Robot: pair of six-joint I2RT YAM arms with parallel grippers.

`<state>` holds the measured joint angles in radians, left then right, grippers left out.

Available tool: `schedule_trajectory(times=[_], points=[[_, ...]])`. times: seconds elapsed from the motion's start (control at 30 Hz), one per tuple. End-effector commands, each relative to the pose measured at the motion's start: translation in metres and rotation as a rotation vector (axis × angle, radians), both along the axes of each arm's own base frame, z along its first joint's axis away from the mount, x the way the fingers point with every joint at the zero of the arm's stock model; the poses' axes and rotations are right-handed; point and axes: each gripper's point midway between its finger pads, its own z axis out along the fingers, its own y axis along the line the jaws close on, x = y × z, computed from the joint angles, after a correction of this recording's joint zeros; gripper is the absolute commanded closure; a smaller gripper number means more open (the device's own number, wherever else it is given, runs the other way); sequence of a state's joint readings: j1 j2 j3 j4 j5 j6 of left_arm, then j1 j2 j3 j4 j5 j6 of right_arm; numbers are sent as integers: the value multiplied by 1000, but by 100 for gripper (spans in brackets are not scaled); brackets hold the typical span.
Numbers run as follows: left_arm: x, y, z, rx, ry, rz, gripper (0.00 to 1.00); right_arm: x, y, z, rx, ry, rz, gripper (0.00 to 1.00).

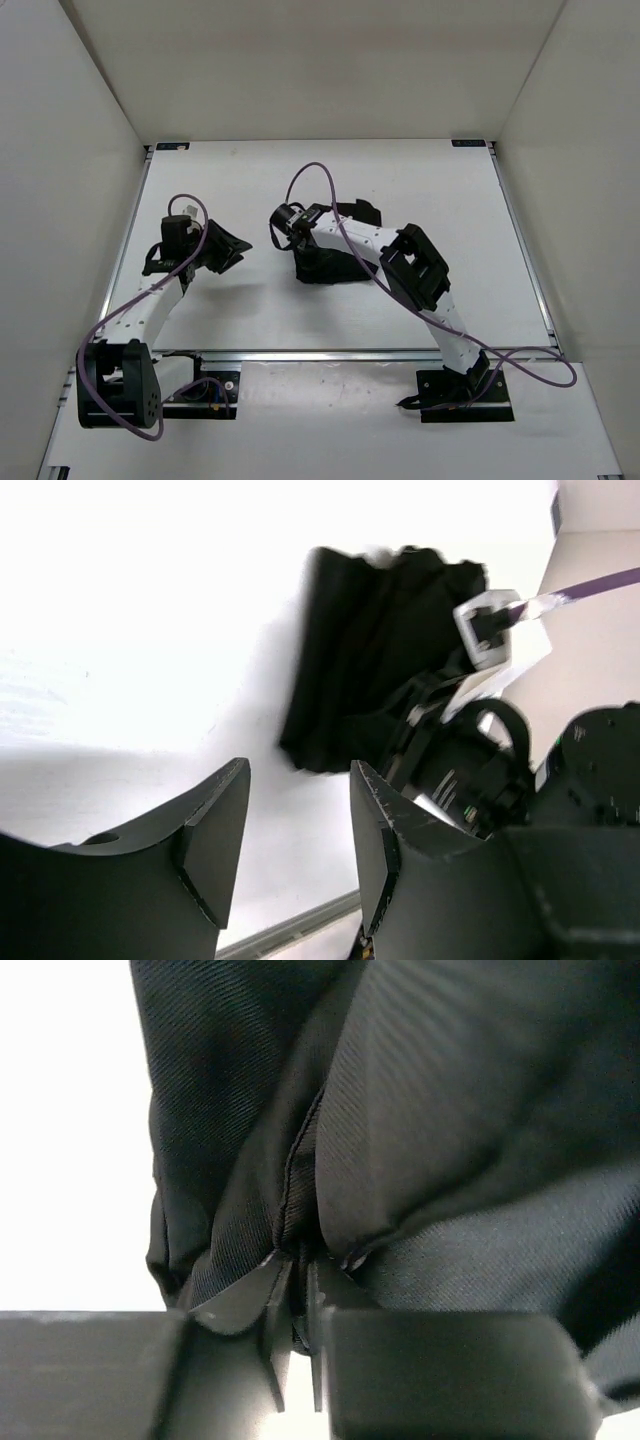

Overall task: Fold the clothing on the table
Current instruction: Fold the skirt

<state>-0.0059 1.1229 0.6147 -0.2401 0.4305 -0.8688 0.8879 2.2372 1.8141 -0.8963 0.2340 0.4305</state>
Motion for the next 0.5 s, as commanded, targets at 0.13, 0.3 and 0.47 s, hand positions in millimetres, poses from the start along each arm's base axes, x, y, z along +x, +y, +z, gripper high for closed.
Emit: schedule_trajectory(times=[0.13,0.3,0.47], points=[[2,12,8,-8,11,39,42,5,-51,5,-204,-46,-63,82],[9,31,16,8,-4,65,42,-11,-3,46,-4,-79,105,55],[22,53,40,26,-44,102,41,-27,14,93,160,-166,188,46]])
